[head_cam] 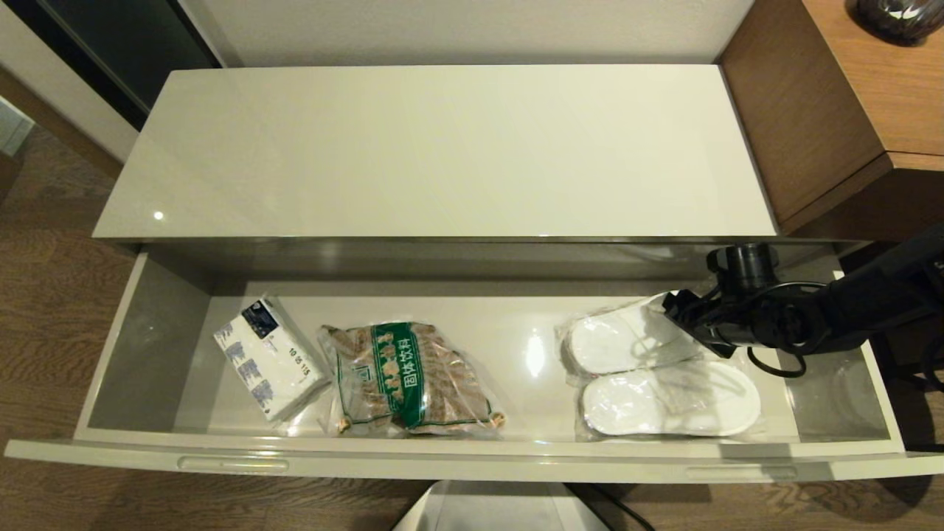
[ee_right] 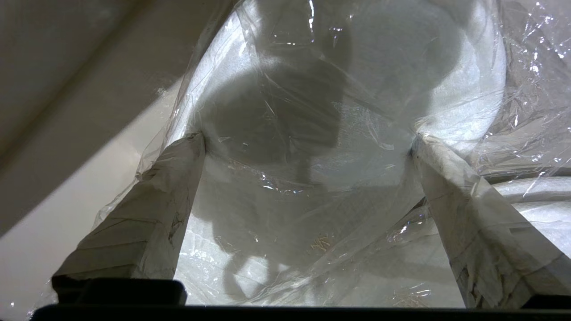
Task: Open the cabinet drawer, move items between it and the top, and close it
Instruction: Take out the disposable slippers from the drawer
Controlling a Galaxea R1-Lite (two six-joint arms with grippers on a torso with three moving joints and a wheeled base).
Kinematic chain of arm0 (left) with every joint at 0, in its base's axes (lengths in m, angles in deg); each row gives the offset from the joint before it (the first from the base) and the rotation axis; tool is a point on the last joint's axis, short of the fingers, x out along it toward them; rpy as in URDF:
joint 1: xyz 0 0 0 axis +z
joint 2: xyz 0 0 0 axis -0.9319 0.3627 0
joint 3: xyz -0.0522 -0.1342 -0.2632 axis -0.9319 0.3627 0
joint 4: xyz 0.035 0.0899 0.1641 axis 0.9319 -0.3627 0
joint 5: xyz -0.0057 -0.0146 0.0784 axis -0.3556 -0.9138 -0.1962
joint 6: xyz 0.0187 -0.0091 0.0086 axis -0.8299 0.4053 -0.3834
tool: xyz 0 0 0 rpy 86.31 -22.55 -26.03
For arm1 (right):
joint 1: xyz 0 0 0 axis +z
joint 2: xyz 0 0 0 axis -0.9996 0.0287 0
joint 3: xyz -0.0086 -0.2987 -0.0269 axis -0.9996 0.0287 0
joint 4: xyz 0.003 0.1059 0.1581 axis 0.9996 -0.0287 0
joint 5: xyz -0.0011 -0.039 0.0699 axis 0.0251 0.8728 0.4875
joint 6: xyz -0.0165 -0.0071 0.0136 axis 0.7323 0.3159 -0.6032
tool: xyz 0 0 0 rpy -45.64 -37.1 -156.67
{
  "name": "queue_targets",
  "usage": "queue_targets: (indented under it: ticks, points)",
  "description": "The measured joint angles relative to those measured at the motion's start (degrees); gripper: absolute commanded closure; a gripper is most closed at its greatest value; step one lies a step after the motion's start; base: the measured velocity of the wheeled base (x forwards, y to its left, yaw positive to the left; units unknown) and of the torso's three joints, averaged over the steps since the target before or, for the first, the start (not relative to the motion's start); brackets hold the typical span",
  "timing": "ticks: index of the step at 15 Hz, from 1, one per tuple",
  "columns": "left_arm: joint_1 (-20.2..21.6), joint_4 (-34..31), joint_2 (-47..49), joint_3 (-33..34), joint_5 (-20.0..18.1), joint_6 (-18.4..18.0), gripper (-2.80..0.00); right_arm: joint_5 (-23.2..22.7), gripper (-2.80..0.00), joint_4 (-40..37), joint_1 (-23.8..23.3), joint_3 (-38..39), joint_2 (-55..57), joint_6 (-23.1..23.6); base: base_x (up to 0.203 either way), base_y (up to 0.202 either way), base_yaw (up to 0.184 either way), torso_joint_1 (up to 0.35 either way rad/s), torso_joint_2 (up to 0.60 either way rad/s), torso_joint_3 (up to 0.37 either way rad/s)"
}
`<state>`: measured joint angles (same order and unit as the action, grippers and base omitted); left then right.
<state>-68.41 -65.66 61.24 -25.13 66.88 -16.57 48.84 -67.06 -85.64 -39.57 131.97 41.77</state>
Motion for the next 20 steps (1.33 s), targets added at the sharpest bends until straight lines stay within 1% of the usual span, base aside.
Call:
queue_targets:
  ticks: [5, 14, 20]
  points:
    - [0.02, 0.00, 0.00, 0.00, 0.00, 0.00, 0.00, -0.83, -2.80, -0.57, -1.06, -0.07, 0.29, -0.25, 0.000, 0.000, 0.000, 0.000, 0.00, 0.000]
    - [0.00, 0.01, 0.00, 0.00, 0.02, -0.01, 0.00, -0.61, -2.80, -1.22, -3.99, -2.27, 1.66, -0.33, 0.000, 0.000, 0.000, 0.000, 0.00, 0.000]
    - [-0.02, 0.00, 0.00, 0.00, 0.02, -0.01, 0.00, -0.67, -2.80, -3.56, -6.95, -4.91, 2.23, -0.37, 0.000, 0.000, 0.000, 0.000, 0.00, 0.000]
